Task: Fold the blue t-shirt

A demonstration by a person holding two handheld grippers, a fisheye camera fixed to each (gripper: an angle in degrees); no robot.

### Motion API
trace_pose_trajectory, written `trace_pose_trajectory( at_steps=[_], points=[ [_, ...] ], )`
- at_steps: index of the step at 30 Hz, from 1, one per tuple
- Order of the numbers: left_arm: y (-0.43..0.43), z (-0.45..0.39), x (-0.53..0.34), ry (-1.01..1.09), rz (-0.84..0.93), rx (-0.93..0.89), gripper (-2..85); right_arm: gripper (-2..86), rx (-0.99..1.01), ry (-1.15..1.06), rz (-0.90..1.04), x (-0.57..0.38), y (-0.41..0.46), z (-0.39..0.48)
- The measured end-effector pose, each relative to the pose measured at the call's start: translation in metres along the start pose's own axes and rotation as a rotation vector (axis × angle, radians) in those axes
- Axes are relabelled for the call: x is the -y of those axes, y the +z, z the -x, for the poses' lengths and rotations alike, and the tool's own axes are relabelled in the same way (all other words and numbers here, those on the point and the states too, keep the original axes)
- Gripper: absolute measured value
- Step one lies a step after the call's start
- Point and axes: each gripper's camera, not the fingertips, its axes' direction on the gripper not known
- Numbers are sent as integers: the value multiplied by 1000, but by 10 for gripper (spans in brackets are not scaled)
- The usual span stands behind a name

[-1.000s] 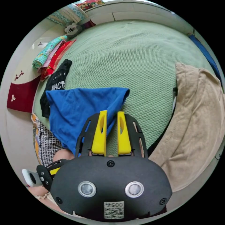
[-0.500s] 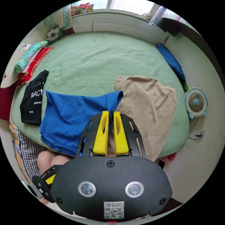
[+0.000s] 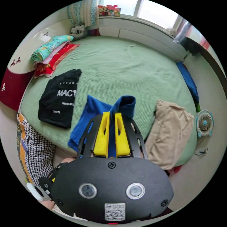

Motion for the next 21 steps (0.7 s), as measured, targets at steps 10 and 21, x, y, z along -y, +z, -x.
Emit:
trace_pose_trajectory(
  at_steps=[10, 21],
  points=[
    [41, 113, -35, -178, 129, 97, 71, 94, 219, -124, -102, -1, 34, 39],
    [97, 105, -10, -97, 216, -4, 130, 144, 99, -4, -118, -46, 67, -69]
  ],
)
